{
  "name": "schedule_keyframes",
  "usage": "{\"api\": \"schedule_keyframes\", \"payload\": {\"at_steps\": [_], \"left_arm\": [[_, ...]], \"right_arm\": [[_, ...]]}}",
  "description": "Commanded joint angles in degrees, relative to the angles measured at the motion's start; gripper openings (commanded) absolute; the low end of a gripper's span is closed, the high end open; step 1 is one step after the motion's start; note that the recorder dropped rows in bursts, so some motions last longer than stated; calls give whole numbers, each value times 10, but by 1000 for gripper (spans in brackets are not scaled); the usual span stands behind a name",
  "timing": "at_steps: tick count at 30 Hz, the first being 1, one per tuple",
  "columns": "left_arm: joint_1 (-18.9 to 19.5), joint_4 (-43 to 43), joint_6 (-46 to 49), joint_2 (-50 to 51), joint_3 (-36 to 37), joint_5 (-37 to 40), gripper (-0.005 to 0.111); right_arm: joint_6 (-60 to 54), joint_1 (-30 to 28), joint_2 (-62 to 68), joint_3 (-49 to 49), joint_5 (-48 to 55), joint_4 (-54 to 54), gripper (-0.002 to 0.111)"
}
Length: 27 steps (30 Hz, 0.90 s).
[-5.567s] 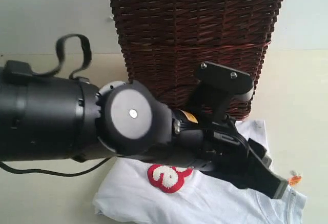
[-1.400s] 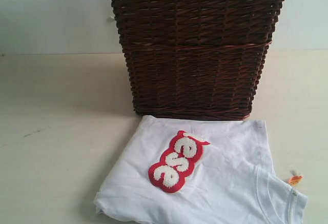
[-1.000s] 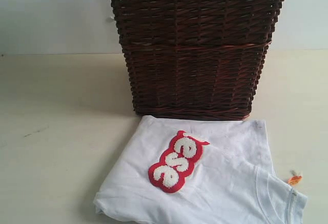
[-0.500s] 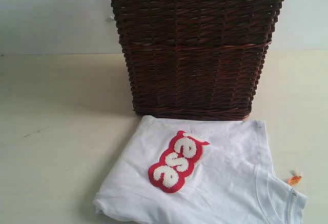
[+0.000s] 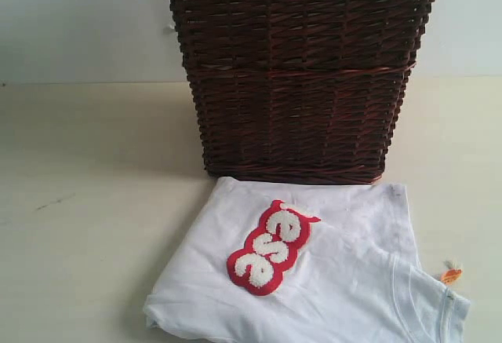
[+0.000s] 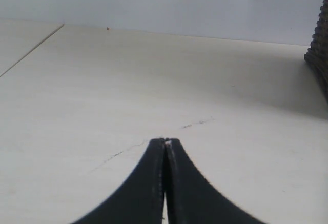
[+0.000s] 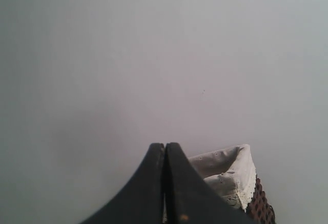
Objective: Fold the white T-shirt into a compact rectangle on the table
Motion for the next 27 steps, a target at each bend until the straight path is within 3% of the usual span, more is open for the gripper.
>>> {"api": "schedule_keyframes", "payload": {"at_steps": [1, 3, 7, 10, 12, 17, 18, 27], "left_arm": [[1, -1, 2, -3, 0, 0, 0], [1, -1, 2, -3, 0, 0, 0], [1, -1, 2, -3, 0, 0, 0], [1, -1, 2, -3, 0, 0, 0], [1, -1, 2, -3, 0, 0, 0], [1, -1, 2, -3, 0, 0, 0], [1, -1, 2, -3, 0, 0, 0], [1, -1, 2, -3, 0, 0, 0]], "right_arm": [[5, -4, -1, 3, 0, 7, 0], [18, -4, -1, 3, 23, 8, 0], [-19, -4, 4, 10, 193, -24, 0], [14, -4, 67, 43, 280, -81, 3], [25, -4, 122, 74, 285, -86, 14], [25, -4, 271, 107, 255, -56, 55], [25, -4, 297, 107, 255, -56, 58], [-28, -4, 514, 140, 209, -7, 61]]}}
